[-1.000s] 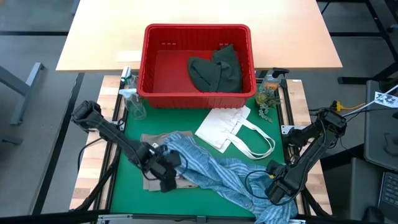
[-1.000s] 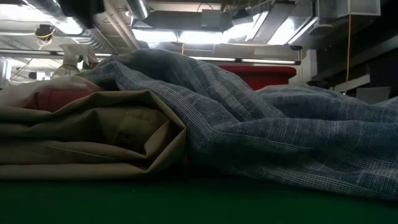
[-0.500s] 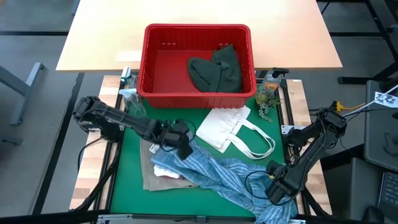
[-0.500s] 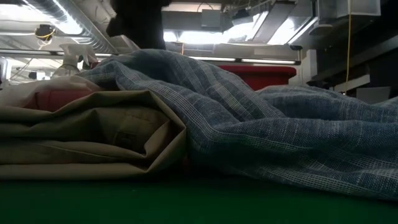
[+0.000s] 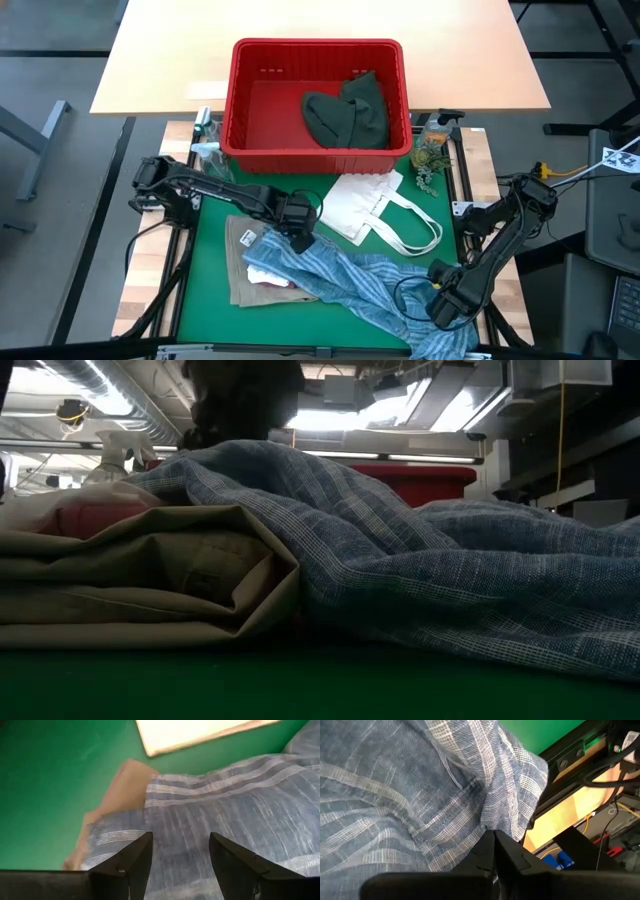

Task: Fold Laundry from Bin
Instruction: Fold the blue polo shirt

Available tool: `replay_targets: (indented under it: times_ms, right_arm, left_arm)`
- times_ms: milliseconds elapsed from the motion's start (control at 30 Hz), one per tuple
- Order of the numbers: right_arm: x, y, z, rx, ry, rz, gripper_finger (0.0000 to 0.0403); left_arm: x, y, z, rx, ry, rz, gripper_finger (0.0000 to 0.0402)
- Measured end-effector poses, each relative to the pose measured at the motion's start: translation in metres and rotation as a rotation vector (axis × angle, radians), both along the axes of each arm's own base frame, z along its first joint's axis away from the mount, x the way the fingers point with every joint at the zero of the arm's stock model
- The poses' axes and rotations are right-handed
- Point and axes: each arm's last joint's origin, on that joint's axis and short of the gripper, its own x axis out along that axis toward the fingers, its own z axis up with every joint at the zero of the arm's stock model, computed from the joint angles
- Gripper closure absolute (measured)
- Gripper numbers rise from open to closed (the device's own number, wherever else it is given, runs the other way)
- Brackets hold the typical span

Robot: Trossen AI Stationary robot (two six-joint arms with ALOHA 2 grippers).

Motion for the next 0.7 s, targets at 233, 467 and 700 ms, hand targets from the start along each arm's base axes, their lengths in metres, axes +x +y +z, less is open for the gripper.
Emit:
replay_targets:
  times_ms: [233,467,700]
  right_arm:
    - [0.000,0.000,0.000,-0.003,-0.009,0.004,0.0395]
    - [0.001,0.000,0.000,0.002,-0.015,0.005,0.0395]
    - [0.001,0.001,-0.001,0.010,-0.022,0.005,0.0395]
  left_arm:
    - [0.012,0.002,-0.029,-0.127,0.097,-0.010,0.0224]
    - [0.014,-0.003,-0.037,-0.238,0.136,-0.097,0.0296]
    - [0.012,-0.010,-0.037,-0.224,0.146,-0.116,0.0393]
